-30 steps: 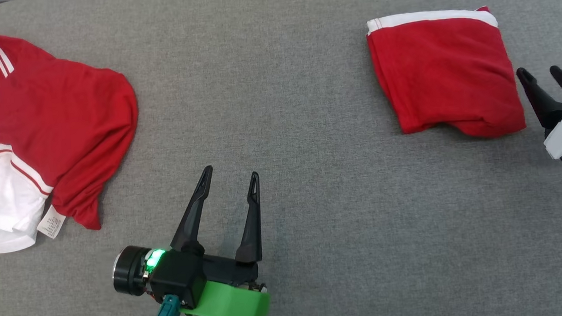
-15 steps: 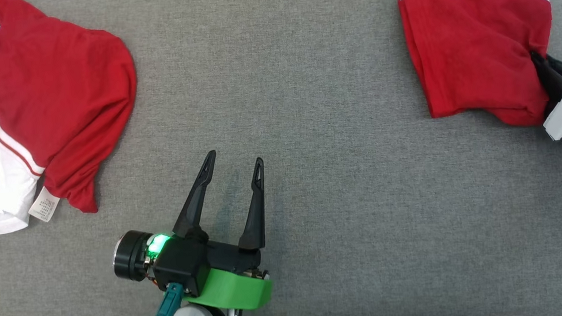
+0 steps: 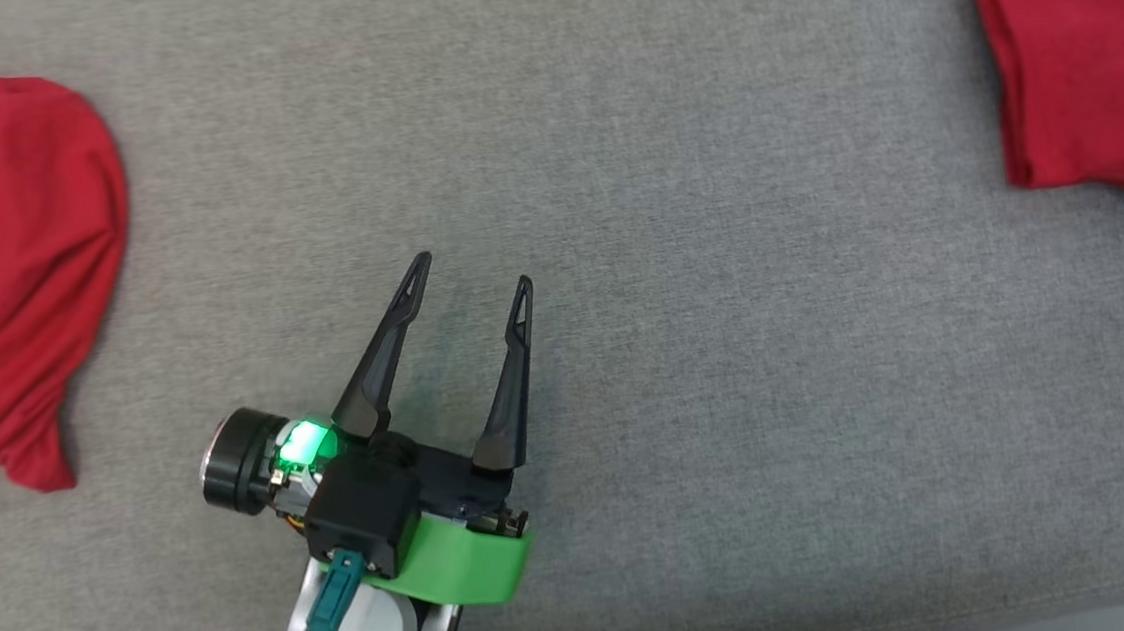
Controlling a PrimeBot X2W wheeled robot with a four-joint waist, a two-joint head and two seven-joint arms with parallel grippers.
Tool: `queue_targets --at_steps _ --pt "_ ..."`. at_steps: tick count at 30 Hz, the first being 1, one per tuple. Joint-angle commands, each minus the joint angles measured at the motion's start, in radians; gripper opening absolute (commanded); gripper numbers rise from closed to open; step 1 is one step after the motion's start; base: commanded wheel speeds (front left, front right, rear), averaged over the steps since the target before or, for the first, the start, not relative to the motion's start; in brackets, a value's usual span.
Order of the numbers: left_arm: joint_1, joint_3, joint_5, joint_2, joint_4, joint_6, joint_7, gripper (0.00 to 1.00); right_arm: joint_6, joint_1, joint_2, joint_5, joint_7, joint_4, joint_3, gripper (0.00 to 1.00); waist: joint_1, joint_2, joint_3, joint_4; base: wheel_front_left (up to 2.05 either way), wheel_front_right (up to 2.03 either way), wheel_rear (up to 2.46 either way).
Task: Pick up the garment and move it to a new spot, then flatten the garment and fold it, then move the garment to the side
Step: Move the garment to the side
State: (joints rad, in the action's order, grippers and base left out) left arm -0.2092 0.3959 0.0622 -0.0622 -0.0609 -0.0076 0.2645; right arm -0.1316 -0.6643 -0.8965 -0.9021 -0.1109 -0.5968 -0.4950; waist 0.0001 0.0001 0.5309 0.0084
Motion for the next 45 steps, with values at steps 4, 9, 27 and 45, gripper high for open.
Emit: queue_targets --at_steps 4,9,27,45 --pt "-0.048 -0.006 -0.03 -0.02 -0.028 -0.003 0.0 1.0 0.002 -0.052 -0.044 0.029 -0.062 -0.03 0.028 0.0 -0.0001 -0.0001 0.106 -0.083 0.0 0.0 0.0" --pt "-0.075 -0.001 -0.054 -0.04 -0.057 -0.009 0.0 1.0 0.002 -0.132 -0.059 0.088 -0.118 -0.102 0.042 0.0 -0.0001 -0.0001 0.155 -0.092 0.0 0.0 0.0" --pt "-0.09 -0.003 -0.049 -0.052 -0.056 0.019 -0.001 1.0 0.002 -0.301 -0.002 0.399 -0.155 -0.281 0.158 1.0 -0.0001 -0.0001 0.122 -0.045 0.0 0.0 0.0" --pt "0.081 -0.13 0.107 0.001 0.107 0.078 0.0 1.0 0.002 0.132 0.474 0.371 -0.154 0.029 0.266 1.0 -0.0001 -0.0001 -0.308 -0.027 0.0 0.0 0.0"
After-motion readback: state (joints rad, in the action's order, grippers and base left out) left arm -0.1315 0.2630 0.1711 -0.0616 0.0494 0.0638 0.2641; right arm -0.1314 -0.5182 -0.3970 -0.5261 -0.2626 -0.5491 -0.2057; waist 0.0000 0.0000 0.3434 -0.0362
